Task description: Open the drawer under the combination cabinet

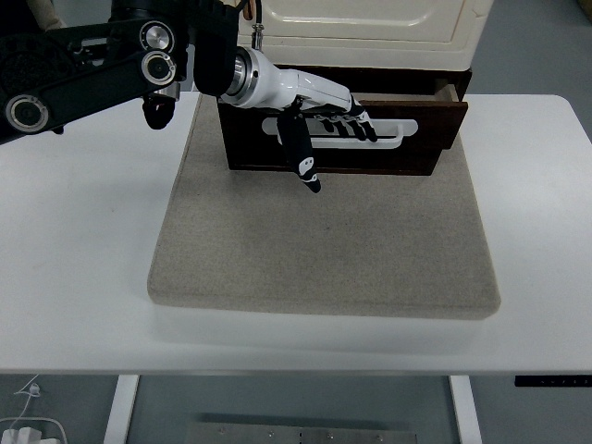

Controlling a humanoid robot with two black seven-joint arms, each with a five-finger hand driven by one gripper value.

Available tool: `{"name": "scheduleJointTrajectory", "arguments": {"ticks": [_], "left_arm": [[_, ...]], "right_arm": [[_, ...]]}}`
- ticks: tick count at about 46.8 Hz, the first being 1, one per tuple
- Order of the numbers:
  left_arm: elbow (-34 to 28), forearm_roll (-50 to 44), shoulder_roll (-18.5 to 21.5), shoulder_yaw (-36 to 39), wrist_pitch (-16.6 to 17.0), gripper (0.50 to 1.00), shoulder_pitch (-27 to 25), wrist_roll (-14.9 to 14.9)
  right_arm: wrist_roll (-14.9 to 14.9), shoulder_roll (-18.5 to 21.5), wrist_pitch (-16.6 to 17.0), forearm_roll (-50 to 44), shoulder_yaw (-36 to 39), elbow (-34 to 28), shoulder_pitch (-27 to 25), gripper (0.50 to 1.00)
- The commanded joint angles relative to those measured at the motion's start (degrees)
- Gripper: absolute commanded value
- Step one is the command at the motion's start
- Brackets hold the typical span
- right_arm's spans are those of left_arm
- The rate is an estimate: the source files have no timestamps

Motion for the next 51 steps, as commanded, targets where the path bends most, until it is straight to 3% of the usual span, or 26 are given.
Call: {"name": "scheduleJointTrajectory", "arguments": {"ticks": [1,51], "left_arm": [[-0.24,-0.31,0.11,-0.05,-0.04,0.966,0.0,0.0],[-2.0,-4.53,0.46,-0.22,-2.15,0.973,-0.26,0.0]], "right_arm": [[0.0,0.0,0.0,0.0,0.0,0.0,0.0,0.928],[0.0,0.0,0.0,0.0,0.0,0.0,0.0,0.928]]}}
